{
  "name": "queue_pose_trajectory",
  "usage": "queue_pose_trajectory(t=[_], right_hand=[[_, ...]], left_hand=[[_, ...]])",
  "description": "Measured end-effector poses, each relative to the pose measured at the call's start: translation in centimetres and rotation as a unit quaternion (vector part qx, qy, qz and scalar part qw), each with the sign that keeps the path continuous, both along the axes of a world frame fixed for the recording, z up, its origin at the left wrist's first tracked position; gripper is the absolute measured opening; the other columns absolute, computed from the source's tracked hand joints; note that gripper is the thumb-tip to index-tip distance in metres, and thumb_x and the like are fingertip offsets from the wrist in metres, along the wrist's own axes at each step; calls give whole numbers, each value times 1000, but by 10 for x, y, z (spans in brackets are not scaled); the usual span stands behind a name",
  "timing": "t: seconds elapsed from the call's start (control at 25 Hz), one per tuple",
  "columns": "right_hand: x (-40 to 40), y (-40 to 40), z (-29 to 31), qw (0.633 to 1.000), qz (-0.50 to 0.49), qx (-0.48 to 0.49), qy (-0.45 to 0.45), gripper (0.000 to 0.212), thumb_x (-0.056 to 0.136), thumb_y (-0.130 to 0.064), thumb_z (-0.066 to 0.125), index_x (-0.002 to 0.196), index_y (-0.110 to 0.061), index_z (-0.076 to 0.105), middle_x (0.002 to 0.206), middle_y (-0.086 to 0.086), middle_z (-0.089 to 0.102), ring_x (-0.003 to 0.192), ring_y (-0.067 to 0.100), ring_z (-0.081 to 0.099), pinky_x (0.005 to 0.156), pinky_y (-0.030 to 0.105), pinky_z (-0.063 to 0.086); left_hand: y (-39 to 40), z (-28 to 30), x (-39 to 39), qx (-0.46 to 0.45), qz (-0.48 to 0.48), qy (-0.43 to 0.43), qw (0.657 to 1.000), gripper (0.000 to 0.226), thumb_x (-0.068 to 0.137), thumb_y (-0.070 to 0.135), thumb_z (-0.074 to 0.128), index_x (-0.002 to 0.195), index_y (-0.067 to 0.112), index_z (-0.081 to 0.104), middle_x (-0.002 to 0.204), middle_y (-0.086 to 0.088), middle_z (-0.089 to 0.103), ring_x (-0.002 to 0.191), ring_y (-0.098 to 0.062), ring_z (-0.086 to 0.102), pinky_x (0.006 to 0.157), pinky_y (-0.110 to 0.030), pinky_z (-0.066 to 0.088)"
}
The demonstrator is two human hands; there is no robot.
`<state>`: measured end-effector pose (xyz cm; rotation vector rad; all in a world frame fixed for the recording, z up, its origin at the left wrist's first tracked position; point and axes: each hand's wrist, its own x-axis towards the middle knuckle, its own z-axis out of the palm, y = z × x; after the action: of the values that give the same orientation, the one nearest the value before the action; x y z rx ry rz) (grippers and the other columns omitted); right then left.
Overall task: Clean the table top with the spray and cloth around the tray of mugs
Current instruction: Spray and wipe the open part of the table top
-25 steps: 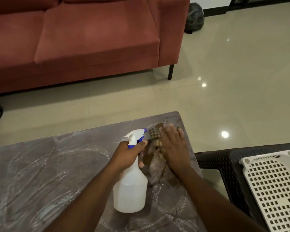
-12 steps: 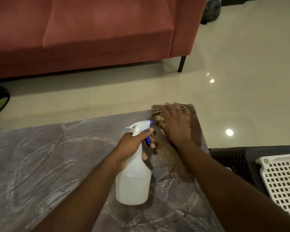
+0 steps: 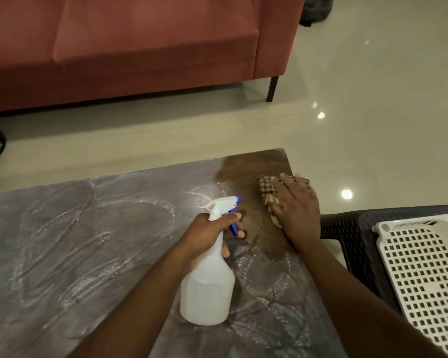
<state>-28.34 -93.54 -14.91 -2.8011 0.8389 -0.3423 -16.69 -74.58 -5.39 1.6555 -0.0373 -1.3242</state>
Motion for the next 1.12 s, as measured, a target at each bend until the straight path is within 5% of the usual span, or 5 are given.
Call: queue_pose_trajectory(t=[0.4,0.56,0.72,0.92,1.12], right_hand=[[-31,69,8,996,-71,38,42,57,85,-43,35,137,-21,46,142,7,47,135,33,36,108,53,26],[-115,102,-1,982,177,-31,67,62,87,-49,36,142,-21,42,148,6,40,138,29,31,109,53,28],[-140,82,11,989,-124,55,53,64,82,-32,59,141,-16,41,147,11,40,137,35,32,110,53,25],[-189,171,5,977,200,-21,66,71,79,-47,57,143,-23,38,149,2,39,138,27,31,108,50,26],[-185,183,22,987,-125,65,82,61,83,-38,40,140,-15,43,146,9,42,135,34,36,108,53,27]], left_hand=[[23,18,-36,23,21,-47,998,28,92,27,62,94,2,73,93,-17,75,46,-24,53,46,-26,47],[52,15,-61,67,51,-85,993,29,93,30,62,83,4,70,73,-15,71,44,-23,53,45,-27,47],[75,7,-99,112,-14,-201,973,22,89,37,62,81,19,70,63,-6,68,41,-22,57,57,-36,54],[93,5,-129,94,-35,-225,969,19,91,30,60,107,27,70,59,-2,66,42,-26,61,52,-22,47],[129,6,-147,64,-80,-196,975,24,92,34,60,115,40,64,66,-3,68,37,-20,56,53,-22,46]])
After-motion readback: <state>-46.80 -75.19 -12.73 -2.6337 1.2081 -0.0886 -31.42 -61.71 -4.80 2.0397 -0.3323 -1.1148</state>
